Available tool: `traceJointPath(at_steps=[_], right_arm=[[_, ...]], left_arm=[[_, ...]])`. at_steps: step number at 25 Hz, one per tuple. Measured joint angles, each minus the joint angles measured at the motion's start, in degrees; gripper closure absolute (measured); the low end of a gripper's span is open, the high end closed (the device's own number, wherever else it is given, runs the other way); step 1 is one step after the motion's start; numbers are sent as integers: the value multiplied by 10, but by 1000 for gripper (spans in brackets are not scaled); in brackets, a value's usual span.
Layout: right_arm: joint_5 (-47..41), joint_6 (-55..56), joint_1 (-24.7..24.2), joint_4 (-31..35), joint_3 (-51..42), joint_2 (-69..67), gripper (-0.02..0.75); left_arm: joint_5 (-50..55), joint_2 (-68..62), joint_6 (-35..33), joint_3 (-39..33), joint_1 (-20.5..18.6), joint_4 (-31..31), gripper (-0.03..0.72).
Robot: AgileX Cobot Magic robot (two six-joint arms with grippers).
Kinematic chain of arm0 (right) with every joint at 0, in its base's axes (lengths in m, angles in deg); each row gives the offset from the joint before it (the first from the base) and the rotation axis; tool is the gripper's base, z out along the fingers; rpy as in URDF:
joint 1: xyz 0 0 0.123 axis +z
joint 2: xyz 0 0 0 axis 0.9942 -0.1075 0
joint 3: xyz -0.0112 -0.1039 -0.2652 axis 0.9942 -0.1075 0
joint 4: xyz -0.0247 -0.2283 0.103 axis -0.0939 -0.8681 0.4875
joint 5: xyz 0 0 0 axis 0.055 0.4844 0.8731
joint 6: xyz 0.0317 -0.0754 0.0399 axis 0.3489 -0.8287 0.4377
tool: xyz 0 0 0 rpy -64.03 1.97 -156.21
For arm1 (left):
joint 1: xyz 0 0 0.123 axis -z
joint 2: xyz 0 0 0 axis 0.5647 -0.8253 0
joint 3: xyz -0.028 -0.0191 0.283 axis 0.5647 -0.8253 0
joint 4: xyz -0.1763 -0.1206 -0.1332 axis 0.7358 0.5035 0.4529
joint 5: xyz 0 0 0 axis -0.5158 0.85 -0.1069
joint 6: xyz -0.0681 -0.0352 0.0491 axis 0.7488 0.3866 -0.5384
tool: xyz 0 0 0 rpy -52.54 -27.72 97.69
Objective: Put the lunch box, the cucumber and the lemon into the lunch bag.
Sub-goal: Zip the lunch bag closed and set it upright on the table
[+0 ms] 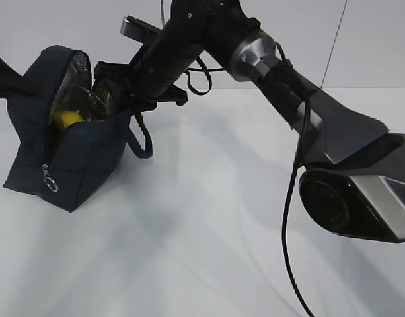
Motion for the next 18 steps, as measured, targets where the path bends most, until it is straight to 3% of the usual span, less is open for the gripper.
traceJointPath(at_steps=[3,10,18], right_arm=[[0,-5,0,0,0,0,734],[-1,-102,0,11,0,2,737],[-19,-125,0,-103,-3,41,737]], left_arm=[[7,0,4,0,1,0,690],[24,0,8,1,36,2,690],[29,0,18,1,85,32,690]])
